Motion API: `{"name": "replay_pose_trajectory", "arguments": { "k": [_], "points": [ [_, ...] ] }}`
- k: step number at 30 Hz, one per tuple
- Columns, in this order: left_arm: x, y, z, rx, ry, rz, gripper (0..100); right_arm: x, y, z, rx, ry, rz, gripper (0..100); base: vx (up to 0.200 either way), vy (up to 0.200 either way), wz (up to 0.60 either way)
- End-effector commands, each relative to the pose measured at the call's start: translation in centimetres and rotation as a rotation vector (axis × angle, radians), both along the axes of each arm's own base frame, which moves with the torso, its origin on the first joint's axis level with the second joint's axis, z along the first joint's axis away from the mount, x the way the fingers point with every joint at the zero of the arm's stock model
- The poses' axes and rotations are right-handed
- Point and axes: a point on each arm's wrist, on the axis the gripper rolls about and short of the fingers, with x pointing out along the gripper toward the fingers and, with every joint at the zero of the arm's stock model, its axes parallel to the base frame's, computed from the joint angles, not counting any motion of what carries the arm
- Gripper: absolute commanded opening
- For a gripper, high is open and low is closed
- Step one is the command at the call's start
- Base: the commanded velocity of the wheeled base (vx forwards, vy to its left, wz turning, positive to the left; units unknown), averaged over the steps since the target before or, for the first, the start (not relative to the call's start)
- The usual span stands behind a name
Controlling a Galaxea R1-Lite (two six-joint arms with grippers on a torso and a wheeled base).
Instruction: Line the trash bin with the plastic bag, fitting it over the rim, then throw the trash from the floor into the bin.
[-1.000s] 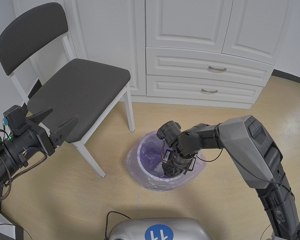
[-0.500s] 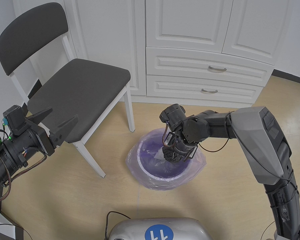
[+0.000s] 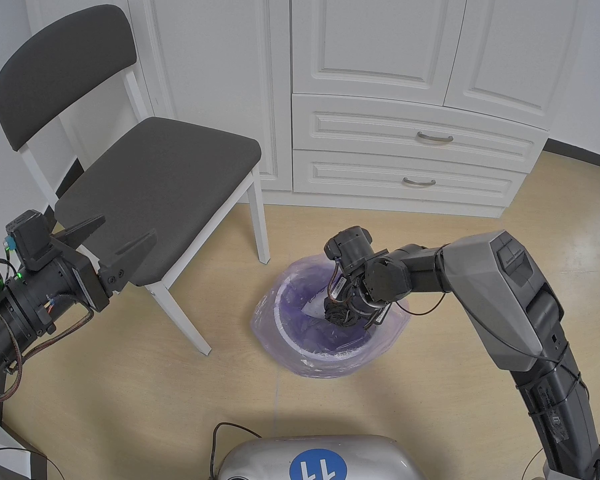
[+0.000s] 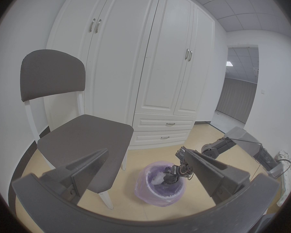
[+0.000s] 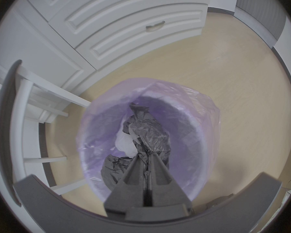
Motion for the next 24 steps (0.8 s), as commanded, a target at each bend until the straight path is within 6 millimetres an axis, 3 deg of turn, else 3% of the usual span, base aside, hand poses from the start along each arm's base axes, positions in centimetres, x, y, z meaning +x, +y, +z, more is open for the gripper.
{"name": "replay_pose_trajectory", "arguments": {
  "k": [1, 6, 7, 8, 9, 12, 17, 24],
  "points": [
    [0.0, 0.0, 0.0, 0.000, 0.002, -0.001, 100, 0.1, -0.2, -1.6, -0.022, 0.041, 0.001, 0, 0.000, 0.000, 0.00],
    [0.0, 0.0, 0.0, -0.001, 0.000, -0.001, 100, -2.9, 0.5, 5.0, -0.046, 0.055, 0.064, 0, 0.000, 0.000, 0.00],
    [0.0, 0.0, 0.0, -0.001, 0.000, -0.001, 100, -3.0, 0.5, 5.2, -0.046, 0.055, 0.065, 0, 0.000, 0.000, 0.00],
    [-0.1, 0.0, 0.0, -0.001, 0.000, -0.002, 100, -4.3, 0.6, 7.8, -0.044, 0.049, 0.083, 0, 0.000, 0.000, 0.00],
    [0.0, 0.0, 0.0, -0.001, 0.000, 0.001, 100, -4.4, 0.6, 8.0, -0.043, 0.048, 0.085, 0, 0.000, 0.000, 0.00],
    [0.0, 0.0, 0.0, 0.000, 0.001, -0.001, 100, -6.1, 0.0, 11.9, -0.027, 0.022, 0.095, 0, 0.000, 0.000, 0.00],
    [0.0, 0.0, 0.0, -0.001, 0.000, 0.001, 100, -6.4, -0.7, 13.5, -0.010, -0.003, 0.087, 0, 0.000, 0.000, 0.00],
    [-0.1, 0.0, 0.0, -0.001, 0.000, -0.001, 100, -6.0, -0.5, 12.8, -0.005, 0.002, 0.083, 0, 0.000, 0.000, 0.00]
  ]
}}
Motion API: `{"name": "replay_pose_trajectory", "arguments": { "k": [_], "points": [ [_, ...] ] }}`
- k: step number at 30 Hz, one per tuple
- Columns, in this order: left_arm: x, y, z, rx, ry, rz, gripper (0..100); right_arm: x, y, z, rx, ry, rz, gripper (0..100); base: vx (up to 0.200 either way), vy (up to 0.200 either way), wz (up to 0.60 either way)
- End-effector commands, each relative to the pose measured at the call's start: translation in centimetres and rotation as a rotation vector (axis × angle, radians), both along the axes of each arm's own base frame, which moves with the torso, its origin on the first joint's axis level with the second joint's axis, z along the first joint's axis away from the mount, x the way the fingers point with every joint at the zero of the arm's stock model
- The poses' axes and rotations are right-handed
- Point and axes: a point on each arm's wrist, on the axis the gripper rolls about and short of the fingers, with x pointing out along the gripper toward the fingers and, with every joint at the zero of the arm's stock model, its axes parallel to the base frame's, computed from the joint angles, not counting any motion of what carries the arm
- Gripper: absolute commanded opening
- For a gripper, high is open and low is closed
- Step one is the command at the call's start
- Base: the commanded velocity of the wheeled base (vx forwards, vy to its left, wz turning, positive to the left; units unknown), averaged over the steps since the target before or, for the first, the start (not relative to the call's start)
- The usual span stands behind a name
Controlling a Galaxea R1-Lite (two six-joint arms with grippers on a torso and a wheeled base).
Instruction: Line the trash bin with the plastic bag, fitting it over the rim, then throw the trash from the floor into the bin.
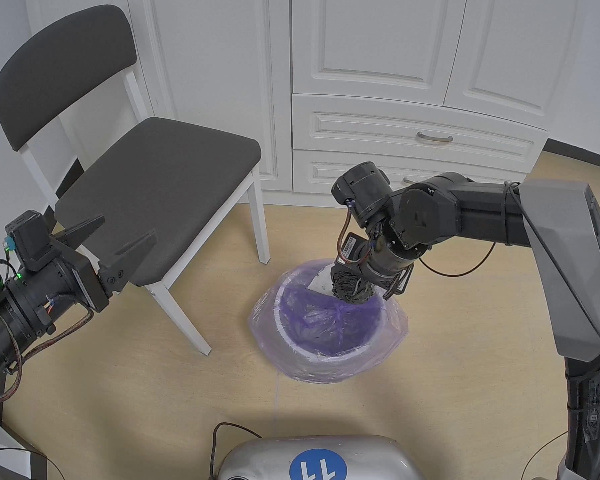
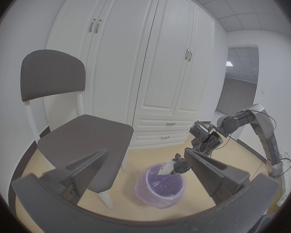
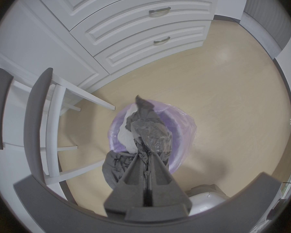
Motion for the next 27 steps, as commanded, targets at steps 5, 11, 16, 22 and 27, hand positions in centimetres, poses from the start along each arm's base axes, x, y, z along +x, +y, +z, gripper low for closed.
{"name": "replay_pose_trajectory", "arguments": {
  "k": [5, 11, 16, 22, 27],
  "points": [
    [0.0, 0.0, 0.0, -0.001, 0.000, 0.000, 100, -0.5, 0.7, -0.6, 0.012, 0.040, 0.040, 0, 0.000, 0.000, 0.00],
    [0.0, 0.0, 0.0, -0.001, 0.000, 0.000, 100, -0.5, 2.1, -4.0, -0.037, 0.099, 0.069, 0, 0.000, 0.000, 0.00],
    [0.0, 0.0, -0.1, 0.001, 0.002, 0.000, 100, 0.6, 2.4, -7.4, -0.068, 0.143, 0.059, 0, 0.000, 0.000, 0.00],
    [-0.1, 0.0, 0.0, 0.001, -0.001, 0.000, 100, 1.8, 1.3, -9.7, -0.095, 0.186, 0.026, 0, 0.000, 0.000, 0.00],
    [-0.2, -0.1, 0.0, 0.001, -0.001, -0.006, 100, 2.1, 1.1, -10.2, -0.100, 0.192, 0.023, 0, 0.000, 0.000, 0.00]
  ]
}}
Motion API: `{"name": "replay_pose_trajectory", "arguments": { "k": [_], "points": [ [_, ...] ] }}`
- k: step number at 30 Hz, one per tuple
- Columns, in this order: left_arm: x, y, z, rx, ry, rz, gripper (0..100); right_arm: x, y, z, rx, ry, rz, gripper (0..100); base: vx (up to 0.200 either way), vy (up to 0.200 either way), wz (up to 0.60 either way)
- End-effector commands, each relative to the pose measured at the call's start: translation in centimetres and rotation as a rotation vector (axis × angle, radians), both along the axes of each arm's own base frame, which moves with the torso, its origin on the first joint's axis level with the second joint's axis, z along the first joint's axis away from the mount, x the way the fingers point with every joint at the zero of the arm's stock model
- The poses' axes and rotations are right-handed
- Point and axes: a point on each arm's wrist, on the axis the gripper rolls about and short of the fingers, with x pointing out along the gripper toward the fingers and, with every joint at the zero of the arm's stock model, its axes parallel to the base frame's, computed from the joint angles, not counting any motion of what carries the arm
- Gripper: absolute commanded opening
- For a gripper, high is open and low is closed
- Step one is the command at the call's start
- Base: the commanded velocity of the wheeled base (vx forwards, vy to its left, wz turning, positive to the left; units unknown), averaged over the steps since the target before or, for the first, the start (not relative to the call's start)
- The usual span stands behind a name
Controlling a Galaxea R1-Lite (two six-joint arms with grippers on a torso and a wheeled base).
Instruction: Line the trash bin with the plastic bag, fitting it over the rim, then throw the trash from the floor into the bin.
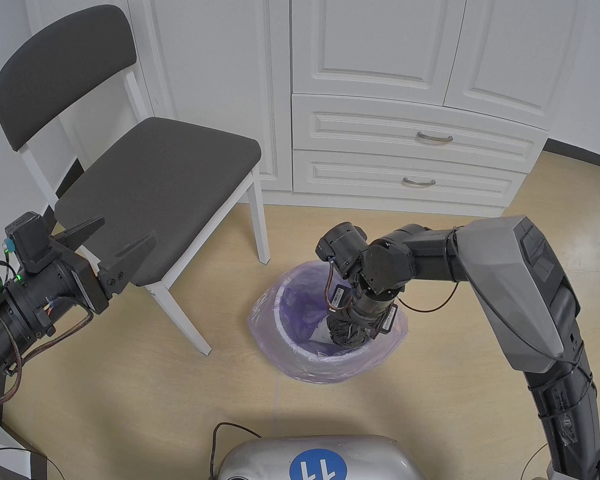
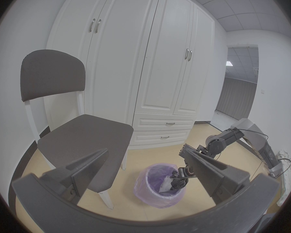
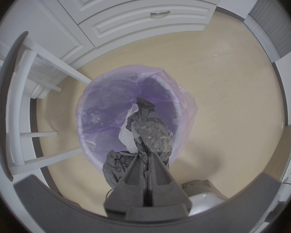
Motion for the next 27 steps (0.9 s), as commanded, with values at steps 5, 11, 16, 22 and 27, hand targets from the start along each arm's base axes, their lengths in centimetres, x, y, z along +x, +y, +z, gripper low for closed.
{"name": "replay_pose_trajectory", "arguments": {
  "k": [5, 11, 16, 22, 27],
  "points": [
    [-0.1, -0.1, -0.1, 0.000, 0.001, -0.007, 100, 0.7, 0.1, -2.9, -0.016, 0.024, -0.008, 0, 0.000, 0.000, 0.00],
    [-0.1, -0.1, -0.1, 0.000, 0.003, -0.009, 100, 1.1, 0.6, -3.5, 0.006, -0.015, -0.019, 0, 0.000, 0.000, 0.00],
    [-0.2, -0.2, -0.1, 0.001, 0.004, -0.013, 100, 1.3, 0.7, -4.1, 0.005, -0.022, -0.023, 100, 0.000, 0.000, 0.00],
    [-0.2, -0.2, -0.1, 0.001, 0.004, -0.013, 100, 1.6, 0.9, -4.0, 0.040, -0.060, -0.039, 100, 0.000, 0.000, 0.00],
    [-0.2, -0.2, -0.2, 0.001, 0.006, -0.013, 100, 2.1, 0.9, -3.7, 0.054, -0.116, -0.075, 100, 0.000, 0.000, 0.00]
  ]
}}
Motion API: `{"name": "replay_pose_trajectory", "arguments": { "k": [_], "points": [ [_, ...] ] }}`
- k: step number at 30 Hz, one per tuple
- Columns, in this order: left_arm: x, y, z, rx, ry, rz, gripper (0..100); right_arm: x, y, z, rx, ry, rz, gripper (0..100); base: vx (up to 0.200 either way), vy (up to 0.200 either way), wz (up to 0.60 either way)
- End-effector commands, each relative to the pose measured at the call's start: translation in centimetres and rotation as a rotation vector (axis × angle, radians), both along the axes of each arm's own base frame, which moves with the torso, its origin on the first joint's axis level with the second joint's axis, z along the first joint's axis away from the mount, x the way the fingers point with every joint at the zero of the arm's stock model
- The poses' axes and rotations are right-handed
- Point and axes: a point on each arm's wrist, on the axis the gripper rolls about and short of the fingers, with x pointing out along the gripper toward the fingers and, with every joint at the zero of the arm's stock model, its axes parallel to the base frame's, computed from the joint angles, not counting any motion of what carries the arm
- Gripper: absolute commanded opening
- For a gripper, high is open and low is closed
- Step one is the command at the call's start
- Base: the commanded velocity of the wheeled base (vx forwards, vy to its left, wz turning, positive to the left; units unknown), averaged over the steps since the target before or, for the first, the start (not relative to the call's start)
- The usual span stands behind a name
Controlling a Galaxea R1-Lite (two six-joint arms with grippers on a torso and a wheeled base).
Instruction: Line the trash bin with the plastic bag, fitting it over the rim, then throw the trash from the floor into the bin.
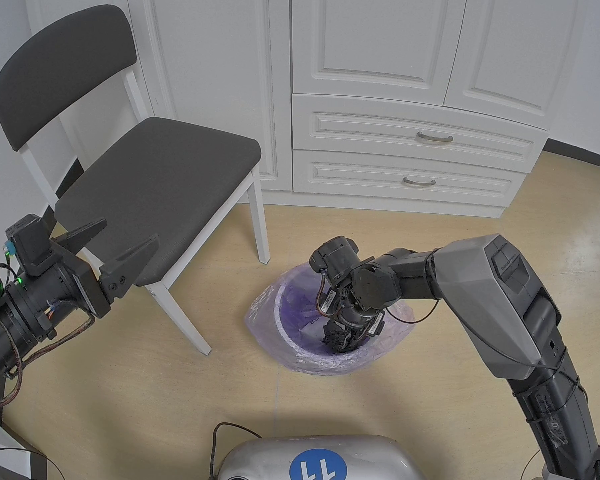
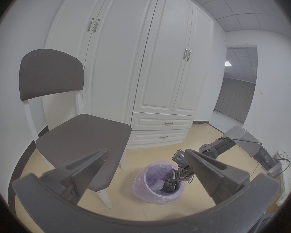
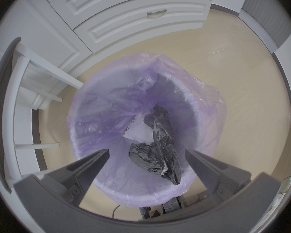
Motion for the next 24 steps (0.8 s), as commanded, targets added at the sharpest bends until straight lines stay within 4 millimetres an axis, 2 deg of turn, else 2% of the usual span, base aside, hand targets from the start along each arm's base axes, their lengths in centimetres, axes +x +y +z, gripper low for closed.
{"name": "replay_pose_trajectory", "arguments": {
  "k": [1, 3, 4, 6, 9, 10, 11, 12, 13, 14, 15, 16, 21, 24],
  "points": [
    [0.0, 0.0, -0.1, 0.000, 0.003, 0.000, 100, 0.1, -0.1, -0.1, -0.001, -0.008, -0.007, 100, 0.000, 0.000, 0.00],
    [0.0, -0.2, -0.2, 0.002, 0.007, -0.012, 100, 0.3, 0.0, 1.5, 0.015, -0.068, -0.032, 100, 0.000, 0.000, 0.00],
    [-0.1, -0.3, -0.2, 0.003, 0.010, -0.017, 100, 0.1, -0.1, 2.9, 0.026, -0.098, -0.048, 100, 0.000, 0.000, 0.00],
    [-0.2, -0.6, -0.6, 0.006, 0.022, -0.032, 100, -0.8, -0.1, 7.1, 0.064, -0.164, -0.045, 100, 0.000, 0.000, 0.00],
    [-0.4, -1.3, -1.3, 0.017, 0.051, -0.075, 100, -3.8, -0.9, 11.8, 0.065, -0.199, 0.009, 100, 0.000, 0.000, 0.00],
    [-0.4, -1.4, -1.3, 0.018, 0.054, -0.078, 100, -4.1, -1.0, 12.0, 0.059, -0.198, 0.018, 100, 0.000, 0.000, 0.00],
    [-0.4, -2.0, -2.0, 0.029, 0.081, -0.102, 100, -5.9, -1.7, 13.5, 0.008, -0.206, 0.069, 100, 0.000, 0.000, 0.00],
    [-0.4, -2.0, -2.0, 0.029, 0.081, -0.102, 100, -5.9, -1.7, 13.5, 0.008, -0.206, 0.069, 100, 0.000, 0.000, 0.00],
    [-0.3, -2.5, -2.7, 0.042, 0.112, -0.125, 100, -8.3, -2.7, 14.1, -0.098, -0.200, 0.143, 100, 0.000, 0.000, 0.00],
    [-0.3, -2.6, -2.8, 0.044, 0.116, -0.127, 100, -8.6, -2.9, 14.2, -0.120, -0.199, 0.151, 100, 0.000, 0.000, 0.00],
    [0.0, -3.1, -3.5, 0.057, 0.149, -0.144, 100, -10.0, -4.2, 14.1, -0.226, -0.196, 0.207, 100, 0.000, 0.000, 0.00],
    [0.3, -3.4, -4.0, 0.069, 0.174, -0.153, 100, -10.5, -4.9, 14.0, -0.261, -0.216, 0.231, 100, 0.000, 0.000, 0.00],
    [2.1, -5.2, -7.3, 0.132, 0.314, -0.182, 100, -10.6, -7.8, 12.7, -0.338, -0.345, 0.286, 100, 0.000, 0.000, 0.00],
    [5.4, -6.9, -9.9, 0.172, 0.403, -0.169, 100, -10.5, -11.0, 11.1, -0.485, -0.403, 0.344, 100, 0.000, 0.000, 0.00]
  ]
}}
